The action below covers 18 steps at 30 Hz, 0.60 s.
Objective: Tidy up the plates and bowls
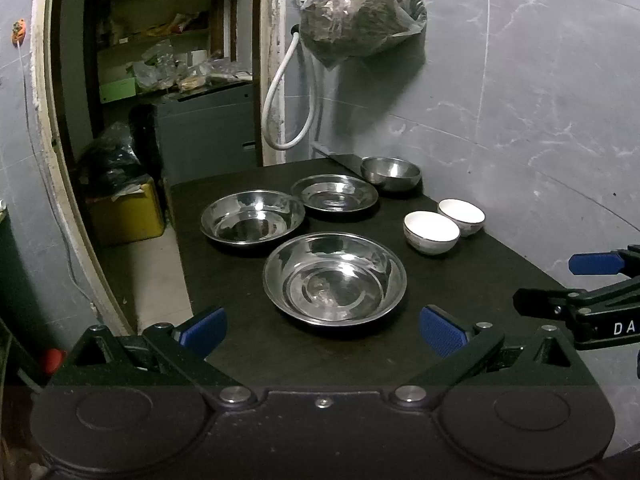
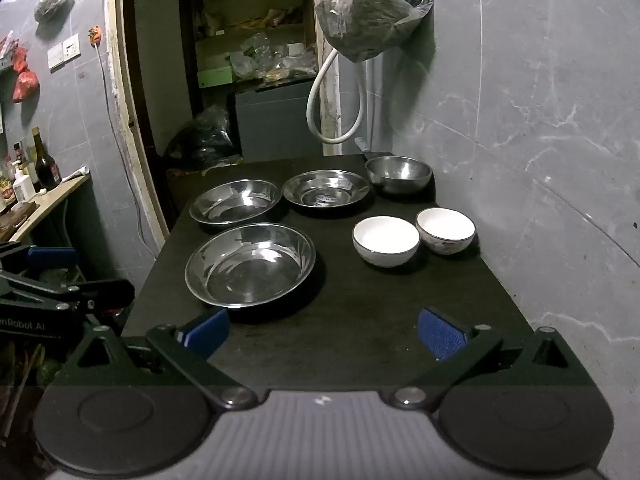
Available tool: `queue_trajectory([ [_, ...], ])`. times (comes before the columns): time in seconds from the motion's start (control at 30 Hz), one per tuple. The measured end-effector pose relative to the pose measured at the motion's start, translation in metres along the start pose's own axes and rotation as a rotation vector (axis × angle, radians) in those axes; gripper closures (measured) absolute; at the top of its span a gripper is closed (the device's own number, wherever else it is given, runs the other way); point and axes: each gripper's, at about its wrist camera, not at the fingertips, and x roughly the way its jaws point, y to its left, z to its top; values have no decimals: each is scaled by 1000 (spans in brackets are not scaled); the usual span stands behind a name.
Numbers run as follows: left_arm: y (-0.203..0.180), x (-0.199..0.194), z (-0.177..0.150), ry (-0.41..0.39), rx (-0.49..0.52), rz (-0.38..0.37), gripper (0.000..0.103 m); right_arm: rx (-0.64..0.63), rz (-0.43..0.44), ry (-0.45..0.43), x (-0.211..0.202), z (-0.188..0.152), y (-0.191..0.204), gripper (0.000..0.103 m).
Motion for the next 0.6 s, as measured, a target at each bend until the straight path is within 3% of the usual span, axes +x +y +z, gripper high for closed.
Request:
queue_trajectory([
  [0.6, -1, 3, -1, 12, 5, -5, 1, 1, 0, 3, 0, -1, 1, 0],
])
